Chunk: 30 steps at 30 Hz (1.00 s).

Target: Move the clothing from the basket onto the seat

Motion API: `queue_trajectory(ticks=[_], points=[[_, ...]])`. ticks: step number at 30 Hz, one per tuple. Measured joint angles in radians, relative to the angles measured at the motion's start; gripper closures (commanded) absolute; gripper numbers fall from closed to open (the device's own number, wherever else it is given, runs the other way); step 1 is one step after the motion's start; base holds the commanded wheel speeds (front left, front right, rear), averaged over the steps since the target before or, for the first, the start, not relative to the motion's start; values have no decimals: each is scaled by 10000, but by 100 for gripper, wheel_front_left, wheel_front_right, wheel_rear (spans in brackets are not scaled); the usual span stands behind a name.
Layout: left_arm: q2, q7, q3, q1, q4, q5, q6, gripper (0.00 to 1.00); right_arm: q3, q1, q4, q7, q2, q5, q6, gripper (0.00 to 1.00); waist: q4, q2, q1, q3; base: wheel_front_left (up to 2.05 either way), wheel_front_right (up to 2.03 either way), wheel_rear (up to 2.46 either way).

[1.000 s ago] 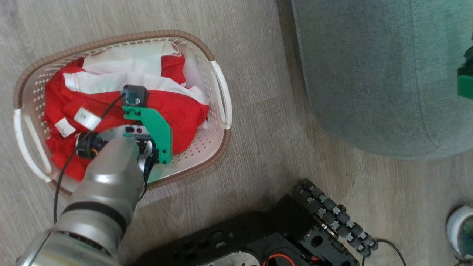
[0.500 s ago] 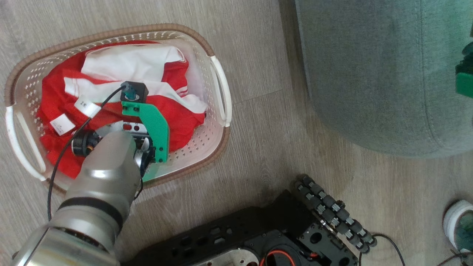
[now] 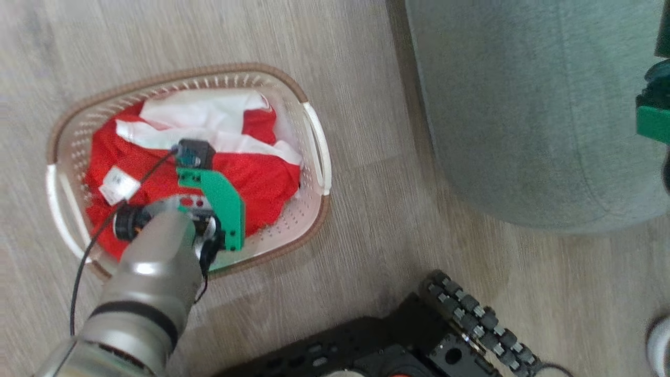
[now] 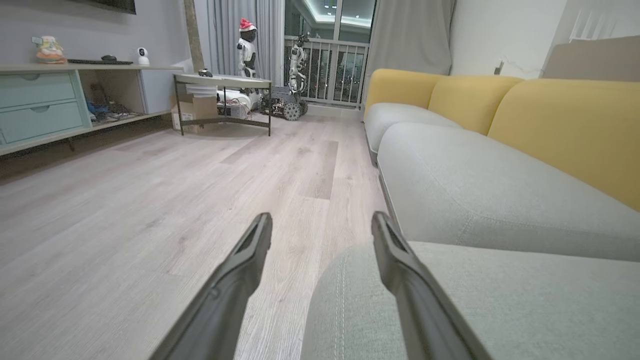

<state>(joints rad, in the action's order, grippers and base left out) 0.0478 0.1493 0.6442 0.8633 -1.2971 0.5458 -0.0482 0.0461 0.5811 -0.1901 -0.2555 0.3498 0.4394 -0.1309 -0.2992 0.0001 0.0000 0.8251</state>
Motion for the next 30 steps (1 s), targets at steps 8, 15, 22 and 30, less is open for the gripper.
queue_trajectory(ticks=[8,15,22,30], points=[[-6,-819,205,-919,362,608,-401,100,92,-495,194,0,-6,-98,0,0,220,0,0,-1323,0,0,0],[-33,-1699,654,-1735,909,1231,-577,100,209,-1192,439,0,-4,-201,0,0,571,0,0,-2790,0,0,0],[-52,-2625,1221,-2171,1131,1486,-591,100,324,-2016,663,0,-4,-341,0,0,991,0,-1,-4195,0,0,0],[-69,-3703,1524,-2328,1672,1632,-656,100,385,-3006,882,0,-171,-349,0,0,1556,0,-1,-5591,0,0,0]])
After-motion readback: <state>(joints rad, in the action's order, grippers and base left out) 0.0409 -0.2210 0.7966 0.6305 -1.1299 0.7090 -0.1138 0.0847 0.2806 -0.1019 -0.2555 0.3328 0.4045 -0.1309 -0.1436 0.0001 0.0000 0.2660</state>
